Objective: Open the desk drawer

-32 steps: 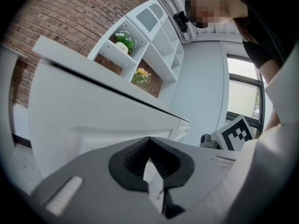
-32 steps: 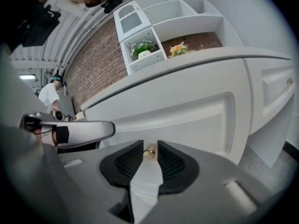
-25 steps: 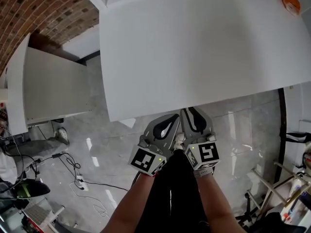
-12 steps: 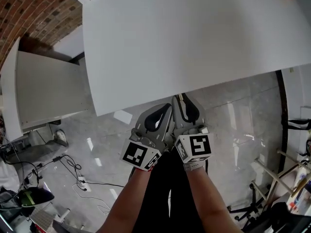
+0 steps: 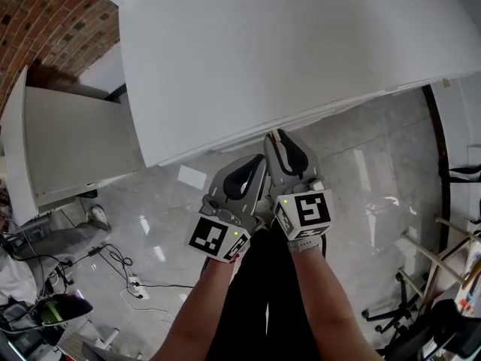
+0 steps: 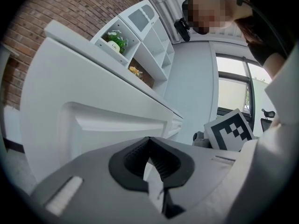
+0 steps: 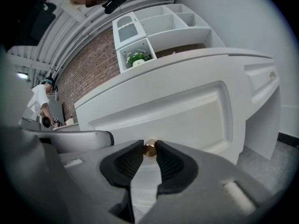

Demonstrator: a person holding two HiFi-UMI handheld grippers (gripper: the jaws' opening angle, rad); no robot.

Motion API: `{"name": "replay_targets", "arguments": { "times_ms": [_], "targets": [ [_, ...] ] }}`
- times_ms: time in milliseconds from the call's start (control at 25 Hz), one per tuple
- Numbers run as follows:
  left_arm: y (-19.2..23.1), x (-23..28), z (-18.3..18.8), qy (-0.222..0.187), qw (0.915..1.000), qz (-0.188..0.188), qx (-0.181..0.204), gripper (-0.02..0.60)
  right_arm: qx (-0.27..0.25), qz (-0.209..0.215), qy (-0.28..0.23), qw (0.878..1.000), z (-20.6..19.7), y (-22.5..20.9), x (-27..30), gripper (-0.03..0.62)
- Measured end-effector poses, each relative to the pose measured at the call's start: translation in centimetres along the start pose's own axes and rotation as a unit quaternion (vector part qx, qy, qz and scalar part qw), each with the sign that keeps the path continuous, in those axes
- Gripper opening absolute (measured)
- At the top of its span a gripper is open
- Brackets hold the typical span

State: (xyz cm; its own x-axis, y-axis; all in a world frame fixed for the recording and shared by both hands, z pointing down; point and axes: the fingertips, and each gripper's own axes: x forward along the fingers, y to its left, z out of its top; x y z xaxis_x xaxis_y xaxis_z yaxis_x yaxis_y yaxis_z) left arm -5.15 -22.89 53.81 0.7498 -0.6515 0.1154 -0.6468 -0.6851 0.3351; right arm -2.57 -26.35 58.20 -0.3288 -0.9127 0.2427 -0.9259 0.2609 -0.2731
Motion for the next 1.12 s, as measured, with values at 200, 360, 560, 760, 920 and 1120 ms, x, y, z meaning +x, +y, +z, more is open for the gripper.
{"name": "replay_targets", "arguments": {
  "times_ms": [200,360,560,760,920,1120],
  "targets": [
    [-0.5,0.0,0.1,-0.006,1.0000,-0.006,-0.002,0.003,-0.004,0.007,0.007,1.000,-0.4,0.2,-1.0,0.084],
    [-0.7,-0.2,-0.5,-0.001,1.0000,-0.009,-0.002,0.003,-0.001,0.005,0.007,1.000,-0.7,0.3,-1.9,0.084],
    [-0.9,-0.6,-0.9,0.003,0.9999,-0.011,0.008,0.003,0.001,0.004,0.006,1.000,-0.9,0.6,-2.7,0.084],
    [-1.5,-1.1,-1.0,0.001,0.9999,-0.006,0.013,0.003,0.000,0.002,0.009,1.000,-1.2,0.6,-3.6,0.084],
    [-1.8,-1.1,-1.3,0.001,0.9999,-0.005,0.011,0.003,0.005,0.001,0.008,1.000,-1.4,0.7,-4.3,0.084],
    [-2.0,-1.3,-1.9,0.007,0.9999,-0.003,0.014,0.003,0.004,0.003,0.000,1.000,-1.6,0.9,-5.2,0.084]
  ]
}}
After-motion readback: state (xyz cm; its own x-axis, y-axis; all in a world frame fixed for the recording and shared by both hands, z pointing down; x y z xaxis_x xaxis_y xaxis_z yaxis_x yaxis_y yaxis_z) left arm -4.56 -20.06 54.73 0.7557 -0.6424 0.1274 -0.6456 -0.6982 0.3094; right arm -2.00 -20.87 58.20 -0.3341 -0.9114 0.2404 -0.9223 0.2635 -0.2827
